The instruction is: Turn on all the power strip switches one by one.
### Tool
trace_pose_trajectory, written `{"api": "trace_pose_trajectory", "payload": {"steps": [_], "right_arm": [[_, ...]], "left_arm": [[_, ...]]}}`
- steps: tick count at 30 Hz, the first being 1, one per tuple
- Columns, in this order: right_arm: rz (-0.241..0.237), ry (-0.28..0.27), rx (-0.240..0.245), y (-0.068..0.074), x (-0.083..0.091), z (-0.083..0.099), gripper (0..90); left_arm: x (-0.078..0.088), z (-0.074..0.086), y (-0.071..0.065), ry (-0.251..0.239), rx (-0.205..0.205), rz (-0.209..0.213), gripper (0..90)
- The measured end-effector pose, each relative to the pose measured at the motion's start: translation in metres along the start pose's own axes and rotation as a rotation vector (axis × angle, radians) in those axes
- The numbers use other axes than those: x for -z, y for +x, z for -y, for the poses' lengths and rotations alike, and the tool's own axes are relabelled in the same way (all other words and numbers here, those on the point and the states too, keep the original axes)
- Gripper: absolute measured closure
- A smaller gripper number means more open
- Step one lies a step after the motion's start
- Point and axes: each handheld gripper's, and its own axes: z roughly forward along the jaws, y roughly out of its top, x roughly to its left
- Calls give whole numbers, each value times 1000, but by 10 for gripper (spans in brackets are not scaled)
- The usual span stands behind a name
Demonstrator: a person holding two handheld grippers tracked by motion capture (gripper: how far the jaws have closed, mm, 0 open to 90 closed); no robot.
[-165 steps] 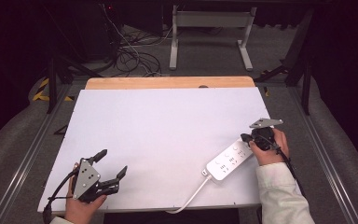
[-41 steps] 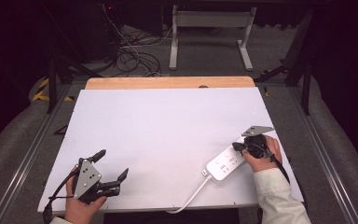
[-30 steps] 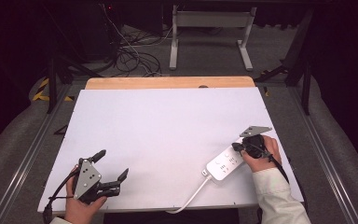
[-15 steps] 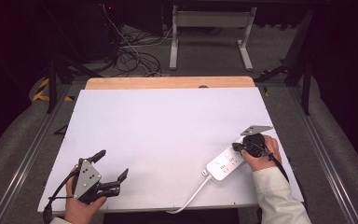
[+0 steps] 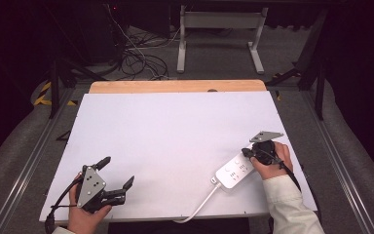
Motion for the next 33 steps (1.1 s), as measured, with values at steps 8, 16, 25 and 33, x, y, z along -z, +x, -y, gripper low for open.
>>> {"api": "trace_pose_trajectory", "payload": {"steps": [8,16,25,33], "right_arm": [[-58,-148,-29,-1,25,-6,900],[-105,-175,6,9,31,-9,900],[-143,-174,24,18,30,-8,900],[-170,-117,8,21,18,-2,900]], "left_arm": [[-1,0,0,2,0,1,103],[0,0,1,0,-1,0,103],[0,0,0,0,0,1,103],[1,0,0,-1,-1,1,104]]}}
